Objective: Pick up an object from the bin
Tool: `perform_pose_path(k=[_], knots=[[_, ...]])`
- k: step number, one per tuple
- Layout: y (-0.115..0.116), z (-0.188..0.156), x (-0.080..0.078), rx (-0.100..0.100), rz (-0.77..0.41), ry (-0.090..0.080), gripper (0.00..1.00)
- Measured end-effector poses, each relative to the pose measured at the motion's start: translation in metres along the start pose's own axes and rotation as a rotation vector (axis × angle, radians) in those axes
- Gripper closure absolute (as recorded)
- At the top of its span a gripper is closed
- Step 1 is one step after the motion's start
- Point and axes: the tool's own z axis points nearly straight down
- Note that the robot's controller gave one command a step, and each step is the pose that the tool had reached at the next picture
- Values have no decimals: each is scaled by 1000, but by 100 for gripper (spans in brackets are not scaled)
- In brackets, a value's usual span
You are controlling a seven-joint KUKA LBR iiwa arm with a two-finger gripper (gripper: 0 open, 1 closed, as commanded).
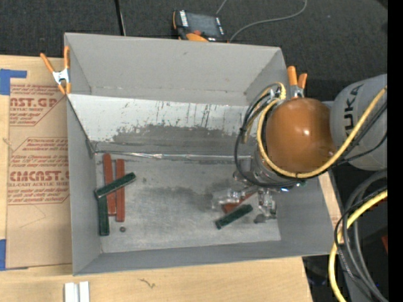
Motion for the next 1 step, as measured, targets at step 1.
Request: perform_pose_path(k=[1], knots=[[-37,39,-18,3,-19,1,0]])
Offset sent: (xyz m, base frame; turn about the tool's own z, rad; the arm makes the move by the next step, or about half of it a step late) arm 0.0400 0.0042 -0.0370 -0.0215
